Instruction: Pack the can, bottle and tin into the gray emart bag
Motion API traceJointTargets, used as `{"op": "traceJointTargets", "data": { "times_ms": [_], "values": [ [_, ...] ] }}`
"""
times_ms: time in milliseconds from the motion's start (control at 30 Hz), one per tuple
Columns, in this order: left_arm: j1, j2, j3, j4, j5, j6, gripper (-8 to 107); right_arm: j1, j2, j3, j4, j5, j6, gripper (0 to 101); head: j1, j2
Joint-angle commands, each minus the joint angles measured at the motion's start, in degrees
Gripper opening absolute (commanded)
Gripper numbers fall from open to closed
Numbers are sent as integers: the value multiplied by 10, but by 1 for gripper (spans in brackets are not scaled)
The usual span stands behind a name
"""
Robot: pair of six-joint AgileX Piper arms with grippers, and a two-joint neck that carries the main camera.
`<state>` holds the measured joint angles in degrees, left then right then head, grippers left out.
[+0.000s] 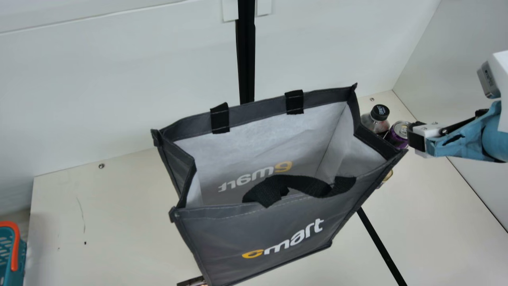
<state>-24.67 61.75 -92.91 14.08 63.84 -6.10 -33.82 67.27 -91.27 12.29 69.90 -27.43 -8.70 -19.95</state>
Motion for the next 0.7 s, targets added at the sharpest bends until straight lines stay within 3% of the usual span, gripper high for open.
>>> {"op": "traceJointTargets", "data": {
  "times_ms": [0, 667],
  "values": [
    [-9, 5, -7, 7, -3, -4, 90, 0, 0, 0, 0, 0, 0, 91, -13, 0],
    [-115, 70, -91, 79, -10, -20, 90, 0, 0, 0, 0, 0, 0, 91, -13, 0]
  ]
}}
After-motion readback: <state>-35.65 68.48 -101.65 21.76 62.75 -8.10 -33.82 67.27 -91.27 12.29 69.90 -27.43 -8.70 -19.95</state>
